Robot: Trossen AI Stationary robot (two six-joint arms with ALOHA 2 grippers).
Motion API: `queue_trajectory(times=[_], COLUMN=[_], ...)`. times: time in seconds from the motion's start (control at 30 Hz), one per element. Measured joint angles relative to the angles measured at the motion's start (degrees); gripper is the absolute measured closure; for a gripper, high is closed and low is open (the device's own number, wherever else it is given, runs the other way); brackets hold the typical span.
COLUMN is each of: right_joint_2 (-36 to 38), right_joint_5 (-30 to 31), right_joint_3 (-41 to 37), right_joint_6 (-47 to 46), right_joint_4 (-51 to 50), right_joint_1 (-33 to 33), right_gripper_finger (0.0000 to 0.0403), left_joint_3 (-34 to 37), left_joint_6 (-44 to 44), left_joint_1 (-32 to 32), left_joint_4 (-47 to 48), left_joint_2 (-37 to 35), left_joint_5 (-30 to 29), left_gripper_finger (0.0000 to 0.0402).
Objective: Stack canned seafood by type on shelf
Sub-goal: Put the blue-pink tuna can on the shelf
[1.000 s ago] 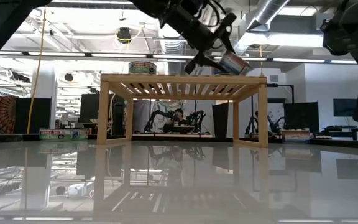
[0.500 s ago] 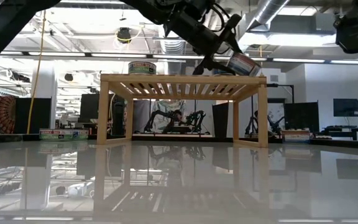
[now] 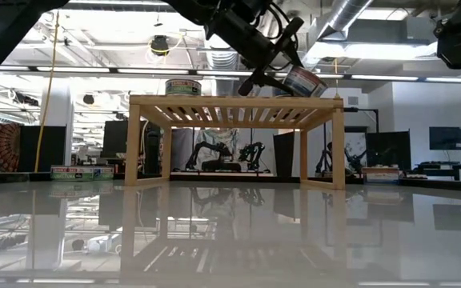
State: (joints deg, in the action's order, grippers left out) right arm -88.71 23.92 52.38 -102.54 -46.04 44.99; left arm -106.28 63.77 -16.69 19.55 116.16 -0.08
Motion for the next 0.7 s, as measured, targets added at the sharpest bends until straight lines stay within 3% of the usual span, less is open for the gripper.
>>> queue_trajectory(times=[0.17, 0.4, 0.7], right_joint_2=[0.0, 0.0, 0.0], right_joint_5=[0.0, 0.0, 0.1], right_joint_3=[0.0, 0.0, 0.0], right_joint_6=[0.3, 0.2, 0.1], right_joint_4=[0.1, 0.2, 0.0], right_joint_1=[0.0, 0.0, 0.0], right_gripper_finger=[0.0291, 0.0291, 0.0291], left_joint_3=[0.0, 0.0, 0.1], left_joint_6=[-5.2, -5.7, -6.1], left_joint_1=[-0.2, -0.3, -0.3], left_joint_4=[-0.8, -0.9, -0.3], left_joint_2=[-0.1, 0.0, 0.1], left_joint_5=[0.6, 0.7, -0.7], left_gripper_finger=[0.0215, 0.0212, 0.0156])
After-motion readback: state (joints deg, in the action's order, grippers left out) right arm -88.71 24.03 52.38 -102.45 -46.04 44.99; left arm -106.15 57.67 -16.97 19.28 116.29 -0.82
